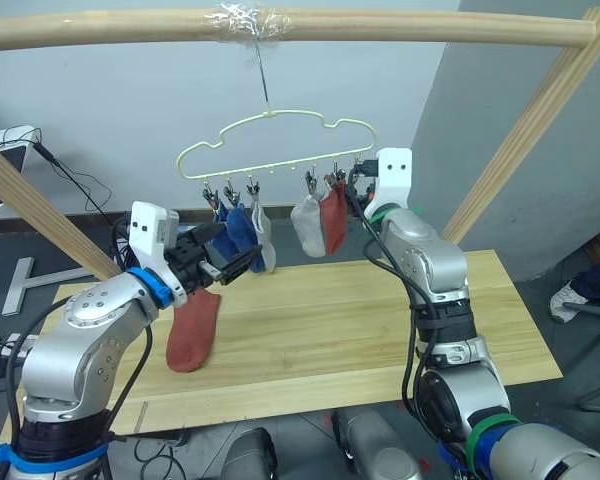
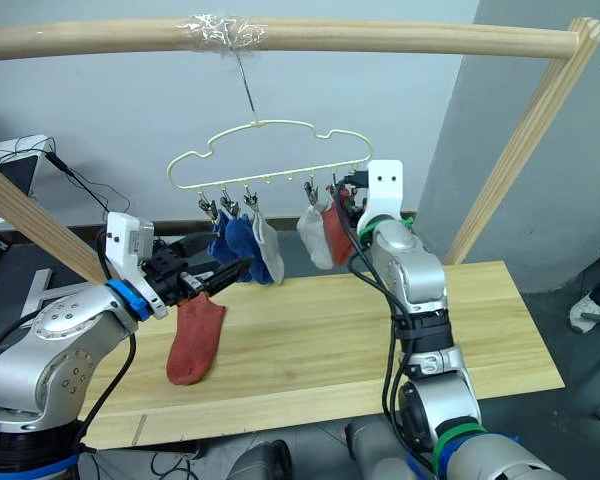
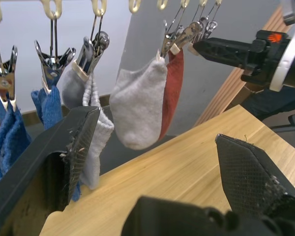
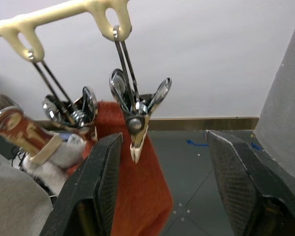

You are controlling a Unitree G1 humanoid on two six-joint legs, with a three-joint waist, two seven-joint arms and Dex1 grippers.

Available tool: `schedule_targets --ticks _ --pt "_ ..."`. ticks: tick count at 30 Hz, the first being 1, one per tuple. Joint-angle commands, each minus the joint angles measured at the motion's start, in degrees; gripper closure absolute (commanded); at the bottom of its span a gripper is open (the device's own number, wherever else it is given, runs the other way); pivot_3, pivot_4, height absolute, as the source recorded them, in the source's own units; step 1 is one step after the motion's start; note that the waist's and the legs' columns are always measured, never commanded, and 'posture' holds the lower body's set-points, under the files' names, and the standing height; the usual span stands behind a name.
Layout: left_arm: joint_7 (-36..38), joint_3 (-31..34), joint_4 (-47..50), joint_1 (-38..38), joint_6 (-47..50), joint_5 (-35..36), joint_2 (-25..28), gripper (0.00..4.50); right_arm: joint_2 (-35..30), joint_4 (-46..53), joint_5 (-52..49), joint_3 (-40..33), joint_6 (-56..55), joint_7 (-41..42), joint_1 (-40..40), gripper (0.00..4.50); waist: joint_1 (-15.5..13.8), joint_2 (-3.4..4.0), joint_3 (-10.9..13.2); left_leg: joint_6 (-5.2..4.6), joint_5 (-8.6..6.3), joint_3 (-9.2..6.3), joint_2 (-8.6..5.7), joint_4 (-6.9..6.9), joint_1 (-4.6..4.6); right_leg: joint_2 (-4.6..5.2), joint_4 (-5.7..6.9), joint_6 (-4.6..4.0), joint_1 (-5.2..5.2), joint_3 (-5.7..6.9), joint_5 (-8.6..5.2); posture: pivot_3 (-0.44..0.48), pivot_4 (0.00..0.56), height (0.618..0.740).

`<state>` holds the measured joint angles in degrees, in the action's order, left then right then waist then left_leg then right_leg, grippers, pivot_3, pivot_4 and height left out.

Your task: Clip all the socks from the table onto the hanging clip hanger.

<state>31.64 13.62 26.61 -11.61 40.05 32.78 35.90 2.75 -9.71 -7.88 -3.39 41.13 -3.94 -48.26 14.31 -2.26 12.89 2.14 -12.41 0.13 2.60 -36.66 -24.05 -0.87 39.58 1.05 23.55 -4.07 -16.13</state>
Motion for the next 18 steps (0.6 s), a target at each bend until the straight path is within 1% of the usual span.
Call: schedule_targets --ticks 1,8,18 --pt "-0.70 1.52 2.36 0.18 0.09 0.83 0.44 0.15 0.31 -1.98 0.25 -1.09 -2.96 -1.05 -3.04 1.69 -0.02 0.00 0.00 0.00 0.00 0.00 0.00 0.00 0.00 0.00 0.00 0.00 0.00 0.01 0.00 -0.219 0.168 0.740" --pt "-1.53 1.72 2.86 0.85 0.39 0.82 0.32 0.15 1.24 -6.35 -0.21 -1.96 -5.00 -2.39 -6.86 1.69 -0.04 0.00 0.00 0.00 0.00 0.01 0.00 0.00 -0.01 0.00 0.01 -0.01 0.01 0.00 0.01 -0.219 0.168 0.740" --pt "-2.75 1.78 3.42 1.27 0.52 0.90 0.14 0.15 2.00 -10.16 -0.32 -2.84 -6.68 -3.29 -9.99 1.69 -0.27 0.00 0.00 0.00 0.00 -0.01 0.00 0.00 -0.01 0.00 0.04 -0.02 0.02 0.02 0.02 -0.206 0.171 0.740"
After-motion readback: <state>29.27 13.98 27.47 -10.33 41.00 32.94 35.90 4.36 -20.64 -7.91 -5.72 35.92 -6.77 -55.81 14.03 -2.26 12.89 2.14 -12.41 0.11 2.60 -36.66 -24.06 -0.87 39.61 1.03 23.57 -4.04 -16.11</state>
